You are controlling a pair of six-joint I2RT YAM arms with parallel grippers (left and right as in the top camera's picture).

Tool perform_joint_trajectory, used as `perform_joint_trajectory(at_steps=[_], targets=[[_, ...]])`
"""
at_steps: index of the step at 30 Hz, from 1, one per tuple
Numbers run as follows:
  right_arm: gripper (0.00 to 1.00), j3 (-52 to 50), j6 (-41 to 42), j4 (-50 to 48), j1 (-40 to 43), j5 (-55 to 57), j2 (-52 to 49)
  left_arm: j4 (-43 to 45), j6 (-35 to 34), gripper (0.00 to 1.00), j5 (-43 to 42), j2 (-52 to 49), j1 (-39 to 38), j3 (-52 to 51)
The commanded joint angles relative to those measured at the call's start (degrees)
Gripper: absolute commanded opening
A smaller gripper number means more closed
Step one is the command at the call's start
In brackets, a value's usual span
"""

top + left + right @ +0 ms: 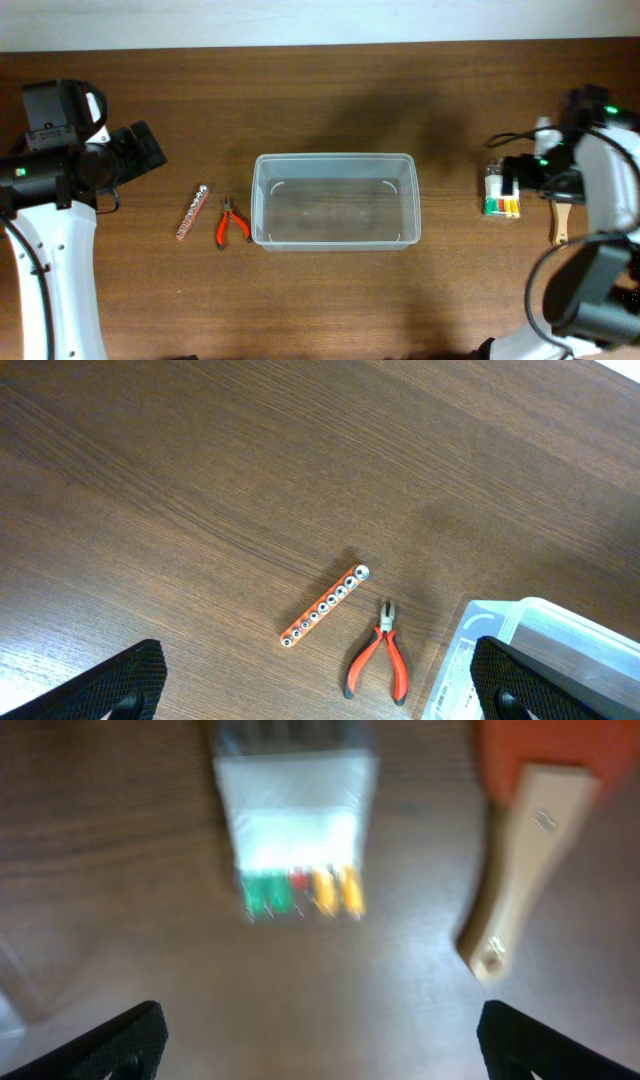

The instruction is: Pack container

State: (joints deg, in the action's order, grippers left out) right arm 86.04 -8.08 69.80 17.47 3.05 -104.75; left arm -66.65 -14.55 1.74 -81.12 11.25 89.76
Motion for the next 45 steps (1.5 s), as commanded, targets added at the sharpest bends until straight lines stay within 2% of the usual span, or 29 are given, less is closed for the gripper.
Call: perform_joint_trajectory(at_steps=[1, 6, 15, 24, 37, 42, 45], targets=[[0.99, 0.3, -1.3, -2.7, -1.8, 3.2, -4.5, 0.2, -0.3, 0.99, 1.3, -0.2, 0.2, -0.5], [0.99, 0.3, -5.1, -5.4, -1.7, 2.8, -9.7, 0.2, -0.3, 0.99, 1.7, -0.2, 0.2, -0.5], [0.99, 0.3, -5.3, -12.1, -1.7, 1.2, -13.5, 0.2, -0.3, 0.99, 1.7, -0.2, 0.2, -0.5], [0.99, 0.0, -6.3, -13.8, -1.7, -1.6, -17.8, 0.2, -0.3, 0.99, 1.7, -0.2, 0.2, -0.5], [1.0, -1.4, -5.0, -14.3, -1.7, -6.5, -17.9, 0.2, -0.3, 0.99, 1.7, -0.2, 0.2, -0.5], [0.92, -1.4, -5.0, -14.1, -1.7, -6.3, -17.9, 0.2, -0.3, 0.99, 1.7, -0.2, 0.2, -0.5], [0.84, -1.4, -5.0, -14.1, -1.7, -6.3, -17.9, 0.2, -0.3, 0.99, 1.7, -0.2, 0.2, -0.5]])
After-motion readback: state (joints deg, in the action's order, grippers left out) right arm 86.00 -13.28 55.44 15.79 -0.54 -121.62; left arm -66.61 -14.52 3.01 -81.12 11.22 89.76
